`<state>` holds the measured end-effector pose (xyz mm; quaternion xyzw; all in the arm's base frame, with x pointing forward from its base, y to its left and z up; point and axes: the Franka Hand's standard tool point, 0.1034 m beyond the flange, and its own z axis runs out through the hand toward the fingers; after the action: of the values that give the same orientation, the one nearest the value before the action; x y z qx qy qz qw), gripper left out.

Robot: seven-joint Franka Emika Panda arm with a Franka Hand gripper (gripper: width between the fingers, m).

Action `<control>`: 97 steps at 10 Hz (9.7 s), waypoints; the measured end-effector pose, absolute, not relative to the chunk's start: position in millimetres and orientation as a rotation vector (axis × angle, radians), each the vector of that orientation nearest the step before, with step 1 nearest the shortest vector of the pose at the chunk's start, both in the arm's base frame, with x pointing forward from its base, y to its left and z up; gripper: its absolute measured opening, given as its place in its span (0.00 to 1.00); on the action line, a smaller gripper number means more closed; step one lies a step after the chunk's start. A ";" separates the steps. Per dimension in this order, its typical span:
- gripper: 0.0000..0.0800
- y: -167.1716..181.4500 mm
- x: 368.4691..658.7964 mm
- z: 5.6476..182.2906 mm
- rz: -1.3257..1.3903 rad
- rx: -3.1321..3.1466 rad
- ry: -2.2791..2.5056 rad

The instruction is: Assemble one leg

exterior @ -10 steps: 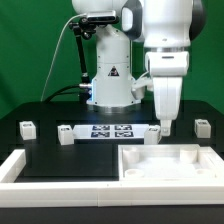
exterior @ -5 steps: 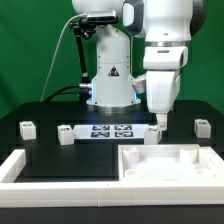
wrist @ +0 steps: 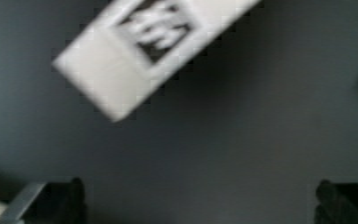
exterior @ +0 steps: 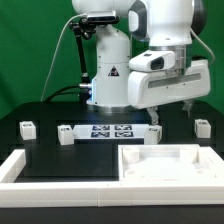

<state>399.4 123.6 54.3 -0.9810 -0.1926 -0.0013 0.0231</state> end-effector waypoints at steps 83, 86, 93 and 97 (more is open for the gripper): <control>0.36 116.8 496.0 115.3 -0.500 -2.984 -0.209; 0.36 118.4 534.9 117.6 -0.526 -2.968 -0.221; 0.36 108.6 553.9 113.3 -0.703 -2.957 -0.223; 0.36 111.6 592.4 110.5 -0.706 -2.942 -0.235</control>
Offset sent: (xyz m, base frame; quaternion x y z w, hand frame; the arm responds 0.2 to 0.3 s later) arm 0.0078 0.0285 0.0081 -0.0084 0.0044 0.2369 0.9715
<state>592.4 111.6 110.5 -0.9681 -0.0773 -0.2322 0.0533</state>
